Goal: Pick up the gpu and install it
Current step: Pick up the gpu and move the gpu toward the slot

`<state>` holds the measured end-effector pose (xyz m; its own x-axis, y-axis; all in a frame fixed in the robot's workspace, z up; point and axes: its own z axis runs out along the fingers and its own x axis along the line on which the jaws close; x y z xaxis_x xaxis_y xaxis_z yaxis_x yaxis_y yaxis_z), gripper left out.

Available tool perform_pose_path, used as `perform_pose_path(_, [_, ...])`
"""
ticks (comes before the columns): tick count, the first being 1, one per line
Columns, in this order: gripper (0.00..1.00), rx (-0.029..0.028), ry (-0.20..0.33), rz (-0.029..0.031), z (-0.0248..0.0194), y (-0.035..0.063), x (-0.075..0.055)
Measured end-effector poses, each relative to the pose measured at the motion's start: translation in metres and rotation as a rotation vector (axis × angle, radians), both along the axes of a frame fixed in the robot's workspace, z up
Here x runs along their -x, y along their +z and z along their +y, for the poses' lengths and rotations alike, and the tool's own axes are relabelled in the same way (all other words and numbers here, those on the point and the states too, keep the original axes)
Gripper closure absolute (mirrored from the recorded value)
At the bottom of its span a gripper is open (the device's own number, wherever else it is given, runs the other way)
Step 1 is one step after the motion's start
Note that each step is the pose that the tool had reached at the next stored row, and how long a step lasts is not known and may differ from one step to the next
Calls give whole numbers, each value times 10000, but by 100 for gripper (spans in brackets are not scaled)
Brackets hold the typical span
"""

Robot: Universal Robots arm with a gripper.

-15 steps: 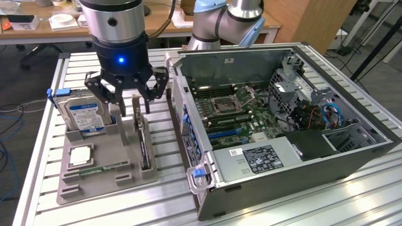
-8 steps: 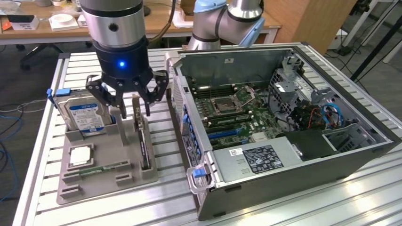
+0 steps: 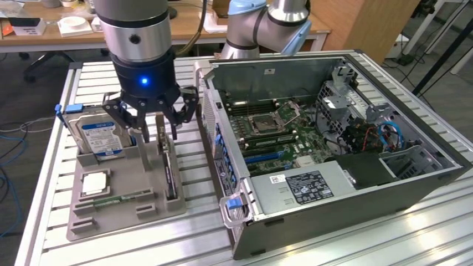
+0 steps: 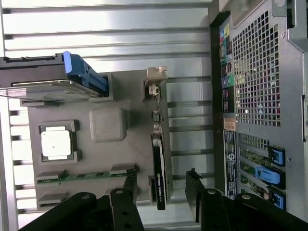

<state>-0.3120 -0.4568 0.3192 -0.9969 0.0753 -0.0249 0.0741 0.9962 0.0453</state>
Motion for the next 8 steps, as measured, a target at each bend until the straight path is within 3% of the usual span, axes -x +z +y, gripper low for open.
perform_pose_path(8, [47, 11, -1, -1, -26, -35, 0])
